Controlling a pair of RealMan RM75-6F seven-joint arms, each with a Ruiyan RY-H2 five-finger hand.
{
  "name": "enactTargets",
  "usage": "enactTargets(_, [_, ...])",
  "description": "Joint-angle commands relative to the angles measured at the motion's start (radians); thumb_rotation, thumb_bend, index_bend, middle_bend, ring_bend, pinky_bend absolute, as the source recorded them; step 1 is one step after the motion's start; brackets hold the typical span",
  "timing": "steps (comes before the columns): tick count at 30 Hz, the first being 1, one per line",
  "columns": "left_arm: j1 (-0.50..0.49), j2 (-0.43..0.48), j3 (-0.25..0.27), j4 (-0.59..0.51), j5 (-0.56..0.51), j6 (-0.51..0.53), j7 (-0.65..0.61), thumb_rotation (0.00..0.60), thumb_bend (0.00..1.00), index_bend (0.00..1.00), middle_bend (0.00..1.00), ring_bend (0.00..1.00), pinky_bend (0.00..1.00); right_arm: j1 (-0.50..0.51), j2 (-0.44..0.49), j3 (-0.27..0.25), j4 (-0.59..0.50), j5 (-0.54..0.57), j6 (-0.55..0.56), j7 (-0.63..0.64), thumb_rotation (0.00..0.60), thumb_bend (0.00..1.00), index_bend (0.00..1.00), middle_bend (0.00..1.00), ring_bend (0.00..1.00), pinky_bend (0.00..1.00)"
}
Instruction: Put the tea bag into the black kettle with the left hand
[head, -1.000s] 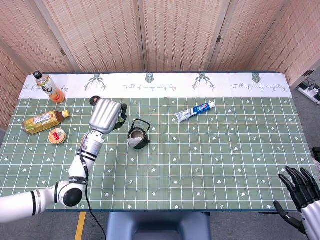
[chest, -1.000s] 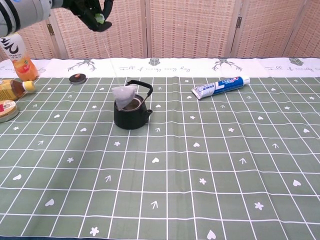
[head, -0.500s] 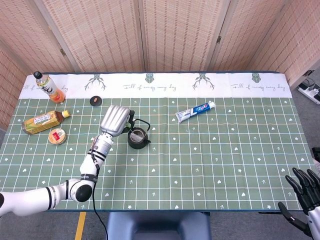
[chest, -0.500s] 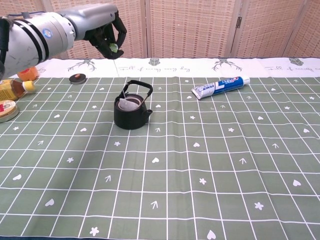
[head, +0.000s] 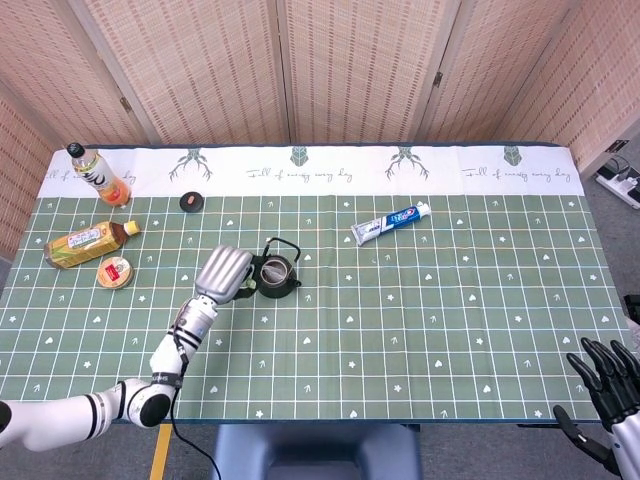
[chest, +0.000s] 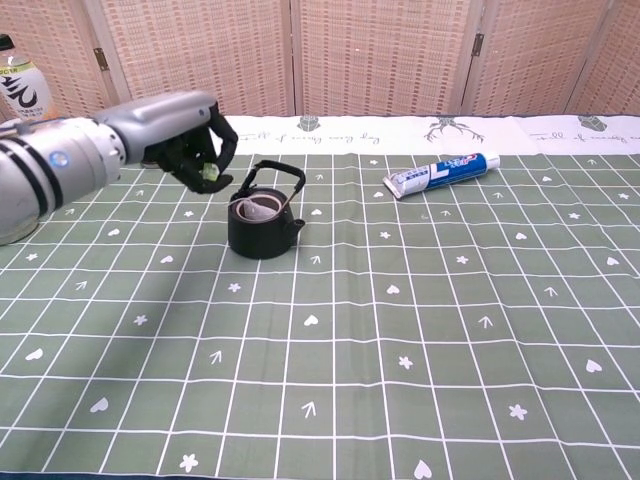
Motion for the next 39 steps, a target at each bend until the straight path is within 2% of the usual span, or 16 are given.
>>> enactTargets(1, [0.064,0.001,0.069,-0.017,0.090,0.041,-0.087,0.600,0.49,0.66,1.00,1.00,1.00,0.001,-0.004,-0.002,-0.003,-0.009,-0.007,-0.017,0.600,0.37,0.00,0.00,0.06,0.00])
enactTargets(7, [0.112,-0.016,0.119,0.000,0.160,0.043,-0.193,0.600,0.49,0.60,1.00,1.00,1.00,0.006,-0.009,-0.004,-0.017,-0.018,-0.028,-0.051,0.600,0.37,0.00,0.00,0.06,0.00])
enactTargets(15, [0.140,-0.072,0.152,0.066,0.211,0.021,-0.272,0.600,0.49,0.56,1.00,1.00,1.00,0.006,-0.008,-0.004,-0.022,-0.015,-0.030,-0.054,0.600,0.37,0.00,0.00,0.06,0.00])
enactTargets(18, [0.143,-0.095,0.152,0.097,0.219,0.011,-0.285,0.600,0.49,0.51,1.00,1.00,1.00,0.005,-0.008,-0.005,-0.018,-0.018,-0.025,-0.052,0.600,0.36,0.00,0.00,0.06,0.00])
enactTargets(22, [0.145,-0.113,0.141,0.122,0.228,0.003,-0.299,0.600,0.49,0.38,1.00,1.00,1.00,0.003,-0.008,-0.004,-0.013,-0.017,-0.018,-0.044,0.600,0.36,0.00,0.00,0.06,0.00])
enactTargets(28, [0.155,-0.123,0.143,0.146,0.231,-0.015,-0.311,0.600,0.49,0.38,1.00,1.00,1.00,0.005,-0.008,-0.005,-0.013,-0.017,-0.024,-0.047,0.600,0.37,0.00,0.00,0.06,0.00])
enactTargets(31, [0.163,-0.129,0.138,0.162,0.235,-0.009,-0.320,0.600,0.49,0.28,1.00,1.00,1.00,0.004,-0.009,-0.005,-0.014,-0.019,-0.023,-0.050,0.600,0.36,0.00,0.00,0.06,0.00])
enactTargets(33, [0.168,-0.125,0.135,0.162,0.237,-0.004,-0.321,0.600,0.42,0.12,1.00,1.00,1.00,0.004,-0.010,-0.005,-0.014,-0.020,-0.023,-0.052,0.600,0.36,0.00,0.00,0.06,0.00])
enactTargets(35, [0.172,-0.114,0.131,0.151,0.233,-0.003,-0.307,0.600,0.33,0.02,1.00,1.00,1.00,0.005,-0.010,-0.005,-0.014,-0.019,-0.026,-0.054,0.600,0.37,0.00,0.00,0.06,0.00])
enactTargets(39, [0.181,-0.092,0.129,0.119,0.224,-0.005,-0.270,0.600,0.21,0.00,1.00,1.00,1.00,0.006,-0.011,-0.006,-0.017,-0.020,-0.031,-0.059,0.600,0.36,0.00,0.00,0.06,0.00])
